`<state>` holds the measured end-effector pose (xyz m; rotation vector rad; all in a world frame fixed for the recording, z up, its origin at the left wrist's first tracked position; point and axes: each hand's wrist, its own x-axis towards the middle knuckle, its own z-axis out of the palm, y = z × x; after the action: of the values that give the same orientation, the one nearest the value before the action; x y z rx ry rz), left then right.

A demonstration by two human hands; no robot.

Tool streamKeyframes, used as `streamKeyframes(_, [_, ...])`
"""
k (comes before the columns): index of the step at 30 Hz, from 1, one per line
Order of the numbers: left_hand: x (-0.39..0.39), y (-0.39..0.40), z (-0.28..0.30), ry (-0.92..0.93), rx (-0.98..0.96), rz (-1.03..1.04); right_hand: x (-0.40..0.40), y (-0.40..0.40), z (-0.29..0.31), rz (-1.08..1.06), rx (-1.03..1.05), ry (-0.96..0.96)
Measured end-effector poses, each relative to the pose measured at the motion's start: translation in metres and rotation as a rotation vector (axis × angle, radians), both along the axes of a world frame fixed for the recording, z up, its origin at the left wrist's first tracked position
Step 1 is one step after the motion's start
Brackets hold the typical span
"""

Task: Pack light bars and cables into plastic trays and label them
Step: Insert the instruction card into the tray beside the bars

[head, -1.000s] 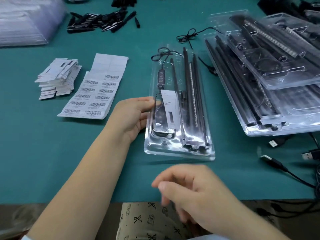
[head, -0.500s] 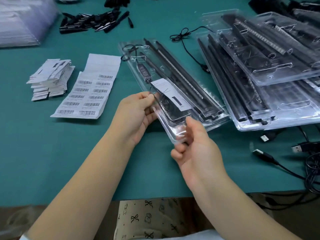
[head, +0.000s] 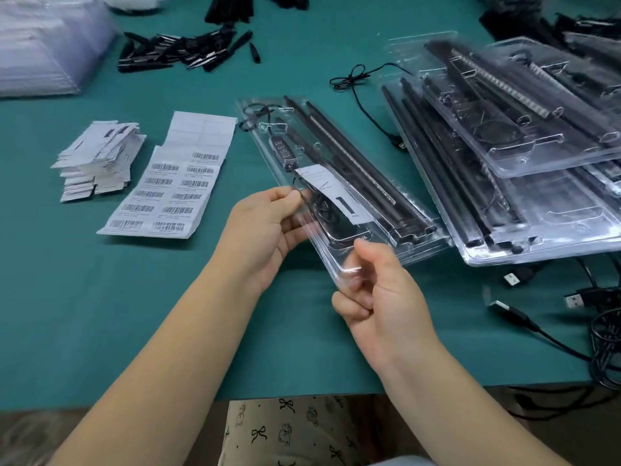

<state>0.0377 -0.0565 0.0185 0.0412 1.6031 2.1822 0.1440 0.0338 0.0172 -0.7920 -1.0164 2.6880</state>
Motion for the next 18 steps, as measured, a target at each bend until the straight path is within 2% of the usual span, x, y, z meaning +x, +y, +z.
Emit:
streamKeyframes(13, [-0.0009, 0.0005, 0.0035, -0.21, 0.025, -0.028, 0.0029, -0.0075, 0.0003, -0.003, 0.104, -0.075])
streamKeyframes(18, [0.0051, 0.0057, 0.0017, -0.166, -0.085, -0.091, 0.0046, -0.009, 0.0002, 0.03, 0.109, -0.107])
